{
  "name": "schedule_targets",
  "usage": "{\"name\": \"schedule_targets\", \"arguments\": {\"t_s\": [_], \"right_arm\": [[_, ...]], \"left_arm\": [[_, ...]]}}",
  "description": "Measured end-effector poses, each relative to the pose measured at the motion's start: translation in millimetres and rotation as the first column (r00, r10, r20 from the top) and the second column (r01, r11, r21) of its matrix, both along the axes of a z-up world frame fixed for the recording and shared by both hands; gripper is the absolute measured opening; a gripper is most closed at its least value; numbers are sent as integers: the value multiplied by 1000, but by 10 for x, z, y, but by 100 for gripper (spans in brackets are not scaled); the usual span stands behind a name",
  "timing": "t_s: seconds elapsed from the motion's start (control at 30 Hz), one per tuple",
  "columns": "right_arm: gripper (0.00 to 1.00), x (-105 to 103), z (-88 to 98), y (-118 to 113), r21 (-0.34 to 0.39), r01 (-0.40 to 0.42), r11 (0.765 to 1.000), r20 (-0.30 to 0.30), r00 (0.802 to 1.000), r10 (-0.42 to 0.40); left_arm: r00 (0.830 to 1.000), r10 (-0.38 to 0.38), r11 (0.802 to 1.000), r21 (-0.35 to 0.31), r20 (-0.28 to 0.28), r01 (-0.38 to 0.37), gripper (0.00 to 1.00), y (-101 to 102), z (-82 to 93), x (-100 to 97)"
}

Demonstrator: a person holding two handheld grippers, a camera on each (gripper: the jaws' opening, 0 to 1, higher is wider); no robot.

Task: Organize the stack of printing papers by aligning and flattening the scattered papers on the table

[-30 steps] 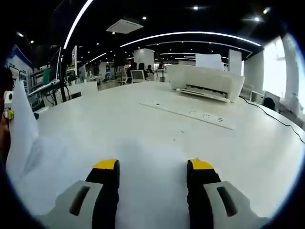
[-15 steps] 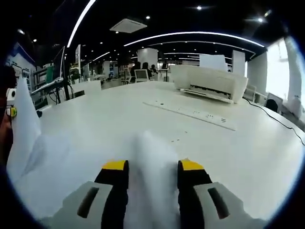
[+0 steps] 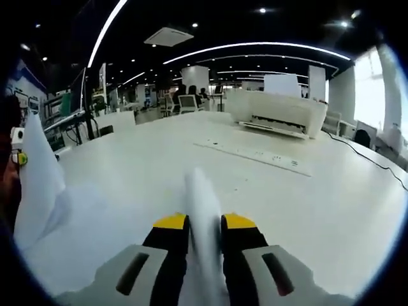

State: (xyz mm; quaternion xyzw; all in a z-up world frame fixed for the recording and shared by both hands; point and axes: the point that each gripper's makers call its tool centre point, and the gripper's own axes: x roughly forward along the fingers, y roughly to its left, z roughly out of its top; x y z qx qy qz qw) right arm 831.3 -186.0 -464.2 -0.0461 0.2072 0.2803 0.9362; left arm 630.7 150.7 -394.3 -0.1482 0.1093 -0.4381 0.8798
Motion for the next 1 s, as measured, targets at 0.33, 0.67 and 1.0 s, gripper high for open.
{"name": "schedule_targets", "arguments": {"t_s": [0.33,0.67,1.0], "right_arm": [[16,-70,267,-57,90,-30,995,63,998,25],[15,-165,454,-71,125,-51,991,102,994,38],[15,-319,718,-55,202,-127,971,159,983,96]], "left_arm": [[1000,-2,1000,-4,0,2,6,-8,1,0],[1000,1,1000,-5,1,-1,6,0,9,-5],[1000,5,1000,-3,-1,-5,6,6,3,7]]}}
